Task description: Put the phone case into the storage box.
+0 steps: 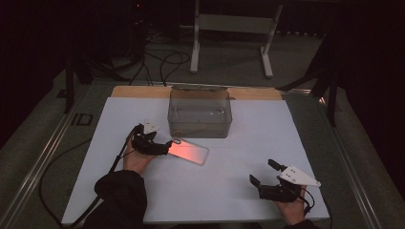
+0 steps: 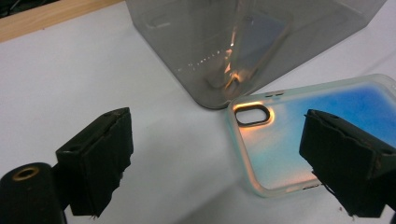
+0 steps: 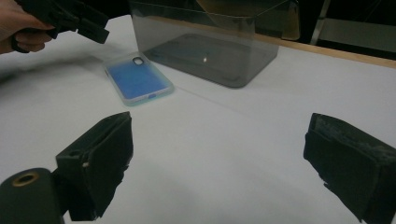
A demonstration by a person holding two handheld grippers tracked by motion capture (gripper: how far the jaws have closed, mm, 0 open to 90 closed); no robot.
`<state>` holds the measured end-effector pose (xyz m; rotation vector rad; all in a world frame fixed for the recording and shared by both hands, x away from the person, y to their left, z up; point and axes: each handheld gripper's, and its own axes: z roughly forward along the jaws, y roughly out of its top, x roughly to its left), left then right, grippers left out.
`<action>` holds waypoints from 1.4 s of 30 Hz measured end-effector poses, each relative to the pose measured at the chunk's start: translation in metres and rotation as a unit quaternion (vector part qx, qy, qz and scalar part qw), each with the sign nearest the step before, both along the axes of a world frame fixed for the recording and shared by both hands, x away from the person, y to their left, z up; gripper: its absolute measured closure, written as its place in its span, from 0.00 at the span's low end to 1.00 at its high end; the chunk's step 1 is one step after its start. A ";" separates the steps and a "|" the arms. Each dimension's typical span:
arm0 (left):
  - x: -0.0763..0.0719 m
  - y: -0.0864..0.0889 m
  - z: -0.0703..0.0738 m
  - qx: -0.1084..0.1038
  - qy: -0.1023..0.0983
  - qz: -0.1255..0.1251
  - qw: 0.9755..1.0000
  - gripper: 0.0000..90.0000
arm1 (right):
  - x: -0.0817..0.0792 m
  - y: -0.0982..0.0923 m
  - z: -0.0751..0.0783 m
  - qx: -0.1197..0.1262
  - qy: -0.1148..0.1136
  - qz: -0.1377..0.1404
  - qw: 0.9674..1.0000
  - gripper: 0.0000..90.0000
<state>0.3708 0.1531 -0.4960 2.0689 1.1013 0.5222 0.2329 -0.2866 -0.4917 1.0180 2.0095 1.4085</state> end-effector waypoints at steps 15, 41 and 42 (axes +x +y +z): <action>0.003 -0.012 -0.008 0.026 0.022 0.013 0.999 0.25 | 0.000 0.000 0.000 -0.001 0.000 0.000 1.000 0.09; 0.012 -0.020 -0.017 0.016 0.106 -0.003 0.994 0.87 | 0.000 0.000 0.000 -0.004 0.000 0.001 1.000 0.09; 0.012 -0.020 -0.017 0.014 0.108 -0.003 0.994 0.88 | 0.000 0.000 0.000 -0.005 0.000 0.002 1.000 0.09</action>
